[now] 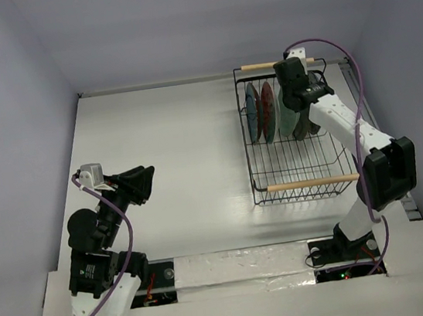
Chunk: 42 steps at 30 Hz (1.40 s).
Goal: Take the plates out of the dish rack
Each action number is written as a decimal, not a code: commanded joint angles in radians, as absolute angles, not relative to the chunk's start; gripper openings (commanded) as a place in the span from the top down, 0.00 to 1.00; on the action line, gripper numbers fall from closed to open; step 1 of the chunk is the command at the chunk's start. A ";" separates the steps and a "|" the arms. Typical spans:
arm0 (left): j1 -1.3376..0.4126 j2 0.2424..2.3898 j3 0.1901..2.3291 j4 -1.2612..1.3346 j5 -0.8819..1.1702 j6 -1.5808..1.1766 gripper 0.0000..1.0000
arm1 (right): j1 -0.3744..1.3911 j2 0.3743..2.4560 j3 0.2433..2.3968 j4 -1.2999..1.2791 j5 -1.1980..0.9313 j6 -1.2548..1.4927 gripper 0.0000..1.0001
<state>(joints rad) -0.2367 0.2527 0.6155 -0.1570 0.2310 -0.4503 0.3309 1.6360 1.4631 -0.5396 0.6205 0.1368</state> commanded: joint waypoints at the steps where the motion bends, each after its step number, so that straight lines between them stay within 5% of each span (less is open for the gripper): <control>1: -0.244 0.249 0.626 -0.123 0.227 -0.451 0.65 | 0.362 1.542 1.588 -0.485 0.741 0.107 1.00; 15: -0.244 0.253 0.623 -0.121 0.222 -0.454 0.64 | 0.382 1.253 1.625 -0.480 0.810 0.158 1.00; 24: -0.244 0.255 0.626 -0.132 0.199 -0.460 0.64 | 0.443 1.080 1.511 -0.332 0.329 0.369 1.00; 31: -0.235 0.244 0.630 -0.146 0.160 -0.465 0.64 | 0.609 1.238 1.459 -0.112 0.097 0.528 1.00; 42: -0.225 0.206 0.634 -0.160 0.117 -0.474 0.63 | 0.834 1.693 1.719 -0.109 0.150 0.557 1.00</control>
